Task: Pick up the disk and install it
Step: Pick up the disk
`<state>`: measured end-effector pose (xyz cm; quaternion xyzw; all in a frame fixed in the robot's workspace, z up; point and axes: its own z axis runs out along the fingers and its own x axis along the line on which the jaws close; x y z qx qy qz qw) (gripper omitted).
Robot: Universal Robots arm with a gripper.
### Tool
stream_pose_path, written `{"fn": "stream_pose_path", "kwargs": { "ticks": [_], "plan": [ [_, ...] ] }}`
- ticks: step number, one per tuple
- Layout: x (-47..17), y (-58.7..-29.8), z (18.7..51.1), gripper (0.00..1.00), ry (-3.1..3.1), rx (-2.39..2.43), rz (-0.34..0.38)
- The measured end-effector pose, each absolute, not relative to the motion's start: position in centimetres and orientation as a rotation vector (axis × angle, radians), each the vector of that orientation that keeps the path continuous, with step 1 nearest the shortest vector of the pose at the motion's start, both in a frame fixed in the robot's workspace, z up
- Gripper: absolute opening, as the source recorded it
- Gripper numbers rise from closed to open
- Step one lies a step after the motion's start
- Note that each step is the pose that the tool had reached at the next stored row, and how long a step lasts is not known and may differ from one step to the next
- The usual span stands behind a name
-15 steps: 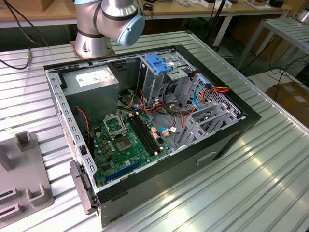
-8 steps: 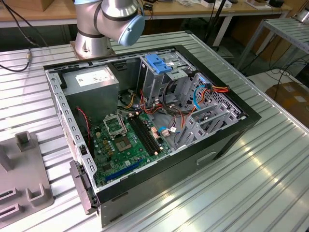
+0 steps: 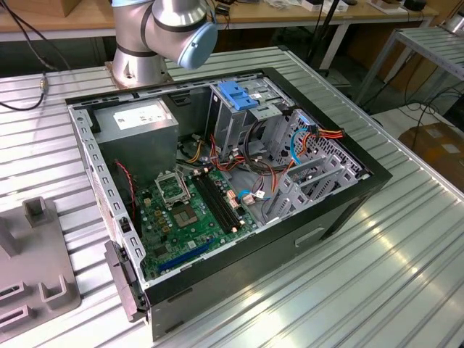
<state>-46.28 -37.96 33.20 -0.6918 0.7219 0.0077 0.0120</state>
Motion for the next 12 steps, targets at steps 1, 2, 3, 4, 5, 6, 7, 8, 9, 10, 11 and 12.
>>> {"fn": "stream_pose_path", "kwargs": {
  "ticks": [1,2,3,4,5,6,7,8,9,10,11,12],
  "plan": [
    [-46.29,-37.97,33.09,0.47,2.25,-2.157,0.025],
    [-46.32,-37.97,32.98,0.47,2.25,-2.157,0.025],
    [-46.34,-37.97,32.88,0.47,2.25,-2.156,0.026],
    [-46.38,-37.97,32.78,0.47,2.249,-2.156,0.027],
    [-46.43,-37.97,32.69,0.47,2.249,-2.156,0.027],
    [-46.48,-37.97,32.6,0.47,2.249,-2.156,0.028],
    [-46.54,-37.96,32.5,0.47,2.249,-2.155,0.028],
    [-46.62,-37.96,32.4,0.47,2.249,-2.155,0.028],
    [-46.72,-37.96,32.32,0.47,2.249,-2.155,0.029],
    [-46.85,-37.97,32.19,0.47,2.248,-2.155,0.029],
    [-46.85,-37.96,32.17,0.47,2.248,-2.155,0.029],
    [-46.86,-37.96,32.16,0.47,2.248,-2.155,0.029]
  ]
}}
